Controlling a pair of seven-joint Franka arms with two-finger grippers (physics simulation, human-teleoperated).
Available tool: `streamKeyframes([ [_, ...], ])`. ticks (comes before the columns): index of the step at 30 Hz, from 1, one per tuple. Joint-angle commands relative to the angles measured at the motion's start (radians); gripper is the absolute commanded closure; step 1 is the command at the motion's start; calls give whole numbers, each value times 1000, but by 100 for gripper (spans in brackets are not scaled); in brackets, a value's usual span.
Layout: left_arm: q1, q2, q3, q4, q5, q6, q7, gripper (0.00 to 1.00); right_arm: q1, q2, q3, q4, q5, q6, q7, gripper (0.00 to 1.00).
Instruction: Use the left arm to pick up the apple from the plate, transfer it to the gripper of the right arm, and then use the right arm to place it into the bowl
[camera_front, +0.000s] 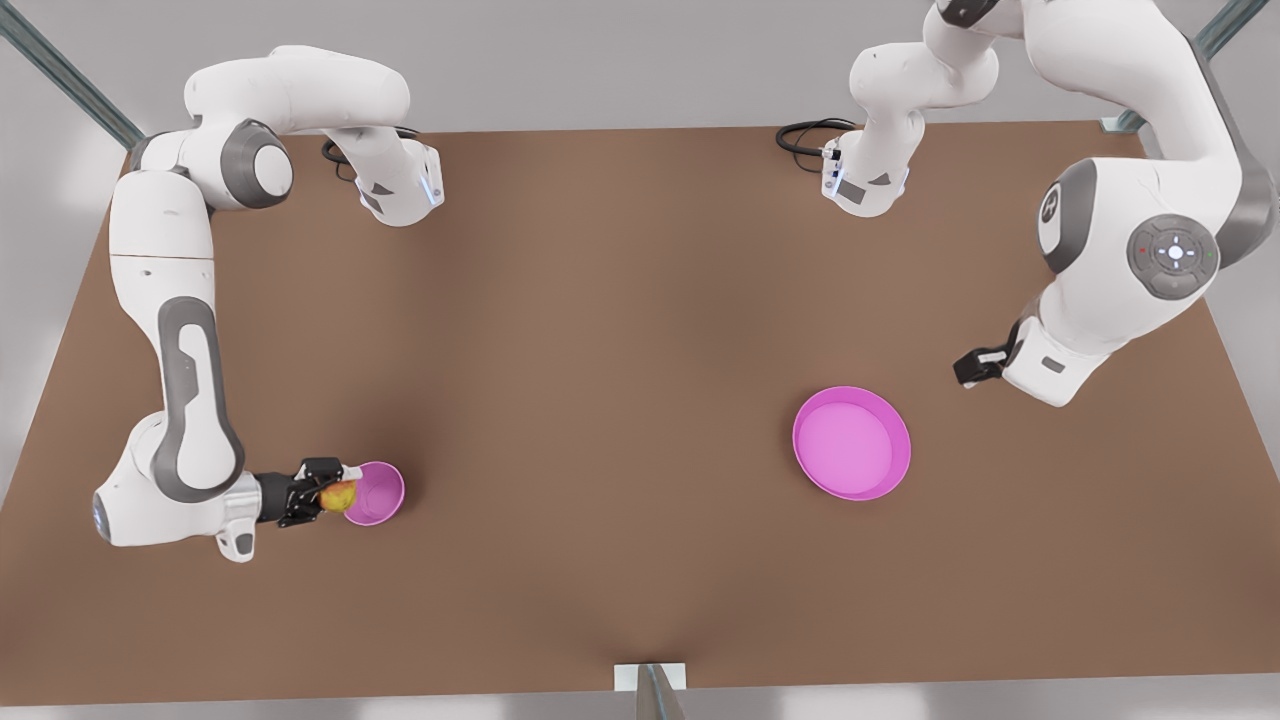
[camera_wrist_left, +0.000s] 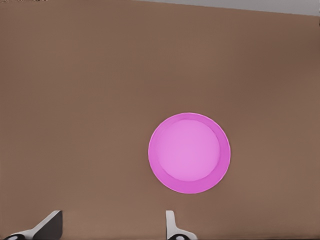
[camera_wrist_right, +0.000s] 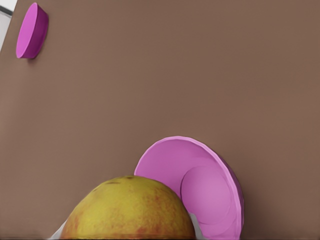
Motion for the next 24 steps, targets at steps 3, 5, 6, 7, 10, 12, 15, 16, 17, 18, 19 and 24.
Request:
streamKeyframes([
  [3,4,7,0,1,0,-1,355,0,0,-1,1,-1,-12,4,-99,0],
  [5,4,7,0,0,-1,-1,355,0,0,-1,-1,3,-15,4,-99,0],
  [6,4,8,0,-2,-1,-1,353,0,0,-1,-2,14,-57,5,-99,0],
  [7,1,8,0,-2,-1,-1,350,0,4,-13,-1,54,-90,5,-100,0],
  [10,1,8,0,0,-1,-1,350,0,93,-337,-1,71,-317,-12,163,0],
  [12,1,8,0,0,-1,-1,352,0,185,-541,-8,54,-517,-76,452,3],
  [15,2,11,0,0,-1,2,353,0,241,-793,-105,-241,-483,-79,908,1],
  [16,1,13,0,0,-1,3,353,0,317,-787,-176,-247,-482,-82,924,0],
  [17,2,14,0,0,-1,5,353,0,354,-774,-197,-242,-482,-82,970,0],
  [18,1,17,0,0,-1,5,353,0,357,-764,-191,-238,-473,-82,1070,0],
  [19,1,17,0,0,0,5,355,0,354,-762,-191,-236,-474,-82,1067,0],
  [24,2,27,0,1,2,5,355,0,356,-764,-191,-236,-476,-82,1037,0],
])
